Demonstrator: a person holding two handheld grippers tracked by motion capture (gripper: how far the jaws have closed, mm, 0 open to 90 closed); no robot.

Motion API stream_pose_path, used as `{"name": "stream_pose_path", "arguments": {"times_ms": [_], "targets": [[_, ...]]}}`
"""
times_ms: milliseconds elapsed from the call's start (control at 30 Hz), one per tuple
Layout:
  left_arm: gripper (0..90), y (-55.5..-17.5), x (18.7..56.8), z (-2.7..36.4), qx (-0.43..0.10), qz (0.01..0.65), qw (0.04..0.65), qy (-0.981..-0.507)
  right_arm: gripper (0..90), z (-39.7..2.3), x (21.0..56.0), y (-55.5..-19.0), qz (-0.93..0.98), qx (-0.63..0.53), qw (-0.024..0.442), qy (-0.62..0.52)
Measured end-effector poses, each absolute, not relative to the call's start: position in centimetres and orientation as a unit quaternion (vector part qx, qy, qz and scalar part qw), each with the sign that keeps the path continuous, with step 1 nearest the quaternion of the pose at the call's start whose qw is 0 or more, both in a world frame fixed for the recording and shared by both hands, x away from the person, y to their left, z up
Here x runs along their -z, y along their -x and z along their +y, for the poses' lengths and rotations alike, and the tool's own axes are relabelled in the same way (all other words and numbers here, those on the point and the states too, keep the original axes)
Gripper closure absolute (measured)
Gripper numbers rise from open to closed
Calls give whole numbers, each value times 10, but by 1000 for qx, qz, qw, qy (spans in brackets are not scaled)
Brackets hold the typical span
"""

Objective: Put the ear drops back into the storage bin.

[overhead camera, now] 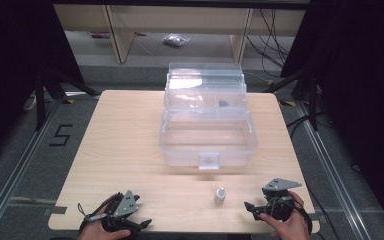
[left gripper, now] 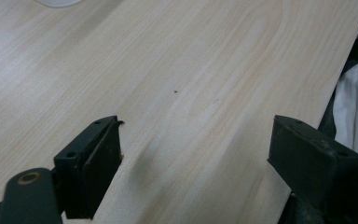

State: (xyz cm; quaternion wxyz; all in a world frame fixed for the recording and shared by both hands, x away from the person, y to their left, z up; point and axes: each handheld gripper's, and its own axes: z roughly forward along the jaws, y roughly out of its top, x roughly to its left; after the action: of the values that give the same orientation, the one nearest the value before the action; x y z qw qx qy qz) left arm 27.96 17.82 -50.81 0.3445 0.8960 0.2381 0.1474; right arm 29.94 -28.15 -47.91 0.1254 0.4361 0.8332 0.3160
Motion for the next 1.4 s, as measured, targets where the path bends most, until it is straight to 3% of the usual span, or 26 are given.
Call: {"name": "stream_pose_path", "arguments": {"times_ms": [267, 833, 1400], "targets": [[166, -280, 508, 179, -148, 239, 344, -896, 187, -271, 466, -296, 847, -297, 100, -429], [166, -280, 508, 178, -149, 239, 343, -896, 240, -252, 445, -299, 887, -258, 103, -369], [165, -280, 508, 178, -147, 236, 345, -897, 287, -205, 429, -313, 926, -213, 84, -300]]}}
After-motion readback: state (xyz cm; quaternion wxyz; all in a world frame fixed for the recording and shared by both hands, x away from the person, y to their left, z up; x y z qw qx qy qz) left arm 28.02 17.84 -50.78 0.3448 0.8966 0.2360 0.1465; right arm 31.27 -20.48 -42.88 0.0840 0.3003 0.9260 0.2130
